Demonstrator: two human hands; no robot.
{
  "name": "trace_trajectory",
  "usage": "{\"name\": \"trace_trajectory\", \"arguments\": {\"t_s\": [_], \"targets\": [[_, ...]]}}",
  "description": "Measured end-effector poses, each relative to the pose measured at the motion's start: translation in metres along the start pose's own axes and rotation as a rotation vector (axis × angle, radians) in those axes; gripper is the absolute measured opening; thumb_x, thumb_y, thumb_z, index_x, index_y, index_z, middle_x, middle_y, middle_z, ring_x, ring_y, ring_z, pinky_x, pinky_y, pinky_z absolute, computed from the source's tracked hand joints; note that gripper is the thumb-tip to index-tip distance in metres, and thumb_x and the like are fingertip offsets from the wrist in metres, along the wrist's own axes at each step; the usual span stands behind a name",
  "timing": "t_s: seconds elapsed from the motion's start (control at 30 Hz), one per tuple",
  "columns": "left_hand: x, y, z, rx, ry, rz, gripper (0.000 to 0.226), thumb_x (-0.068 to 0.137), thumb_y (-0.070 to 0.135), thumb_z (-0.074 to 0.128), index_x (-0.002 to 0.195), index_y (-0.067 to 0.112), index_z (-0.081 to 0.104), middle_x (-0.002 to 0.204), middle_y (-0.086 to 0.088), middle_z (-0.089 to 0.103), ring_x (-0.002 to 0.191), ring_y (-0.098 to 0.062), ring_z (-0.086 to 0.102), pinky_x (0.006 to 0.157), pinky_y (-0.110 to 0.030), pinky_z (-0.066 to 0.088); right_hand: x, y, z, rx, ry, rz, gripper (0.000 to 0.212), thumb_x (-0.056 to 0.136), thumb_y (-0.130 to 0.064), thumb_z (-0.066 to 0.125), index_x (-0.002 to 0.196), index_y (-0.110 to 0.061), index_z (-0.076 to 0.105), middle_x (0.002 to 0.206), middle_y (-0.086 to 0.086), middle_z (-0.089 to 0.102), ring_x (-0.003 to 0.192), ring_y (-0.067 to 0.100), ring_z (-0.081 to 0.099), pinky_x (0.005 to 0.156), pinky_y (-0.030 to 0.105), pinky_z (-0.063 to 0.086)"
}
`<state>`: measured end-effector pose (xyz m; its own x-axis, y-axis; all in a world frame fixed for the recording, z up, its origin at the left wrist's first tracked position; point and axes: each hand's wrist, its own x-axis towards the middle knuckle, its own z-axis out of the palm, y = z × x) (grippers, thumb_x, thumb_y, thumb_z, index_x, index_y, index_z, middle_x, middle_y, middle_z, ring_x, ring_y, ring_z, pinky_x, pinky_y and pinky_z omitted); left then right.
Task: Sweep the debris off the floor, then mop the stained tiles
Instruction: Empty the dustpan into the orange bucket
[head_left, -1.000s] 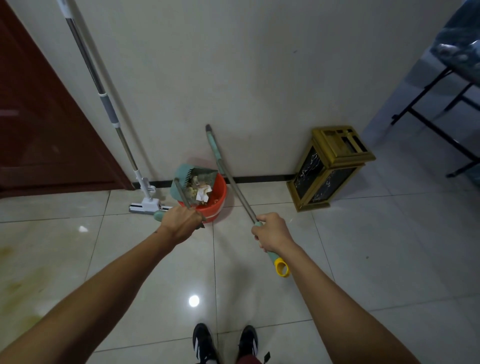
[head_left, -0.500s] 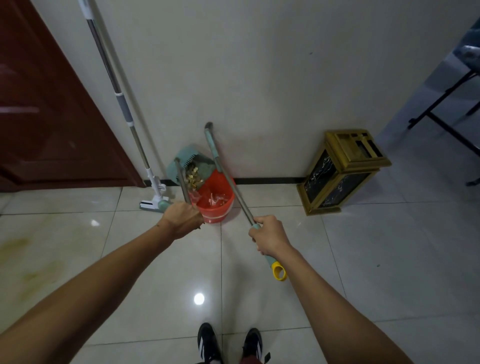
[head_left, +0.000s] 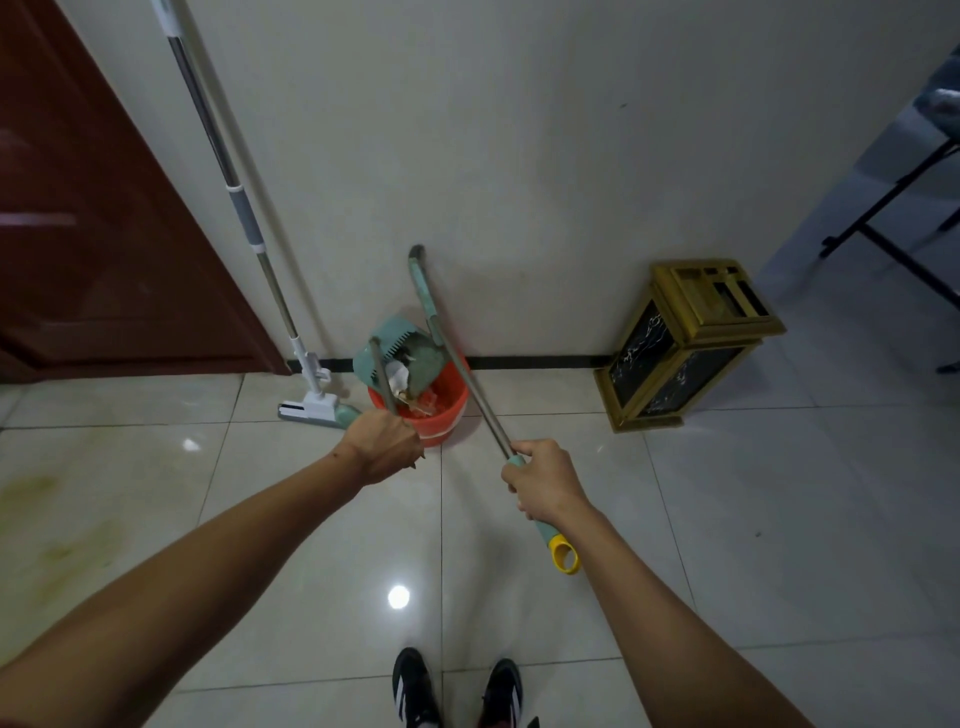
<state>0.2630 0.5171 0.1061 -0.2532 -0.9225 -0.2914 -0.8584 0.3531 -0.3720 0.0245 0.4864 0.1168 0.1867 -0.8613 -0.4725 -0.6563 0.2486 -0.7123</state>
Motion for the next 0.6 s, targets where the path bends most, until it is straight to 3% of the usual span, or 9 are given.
{"name": "trace_trajectory", "arguments": {"t_s": [0.1,0.27,0.6], "targets": [[0.002,0.008,0.009,0.036,-0.099,0.026,0.021,0.097,0.020,0.055,0.110,0.022,0.072,0.106,0.000,0.071,0.093,-0.023,0.069,0.063,-0.035,0.043,-0.001,0.002,0.001,0.013,-0.008,-0.005,0.037,0.083,-0.012,0.060,0.118,-0.010,0.070,0.082,0.018,0.072,0.048,0.020,0.057,0.043,0.029,0.052],[0.003,-0.008,-0.003,0.005,-0.030,-0.001,0.018,0.097,0.021,0.057,0.109,0.020,0.071,0.106,-0.002,0.072,0.093,-0.027,0.071,0.062,-0.035,0.042,-0.004,0.001,0.000,0.047,-0.009,-0.009,0.034,0.084,-0.010,0.061,0.116,-0.007,0.069,0.073,0.011,0.065,0.045,0.018,0.052,0.040,0.025,0.048],[-0.008,0.014,0.009,0.157,-0.140,0.124,0.020,0.097,0.012,0.055,0.108,0.014,0.072,0.108,-0.006,0.069,0.094,-0.029,0.068,0.063,-0.034,0.043,-0.007,0.007,0.009,0.099,-0.008,0.017,0.031,0.085,-0.009,0.061,0.115,-0.010,0.070,0.068,0.006,0.063,0.041,0.012,0.051,0.039,0.024,0.047]]}}
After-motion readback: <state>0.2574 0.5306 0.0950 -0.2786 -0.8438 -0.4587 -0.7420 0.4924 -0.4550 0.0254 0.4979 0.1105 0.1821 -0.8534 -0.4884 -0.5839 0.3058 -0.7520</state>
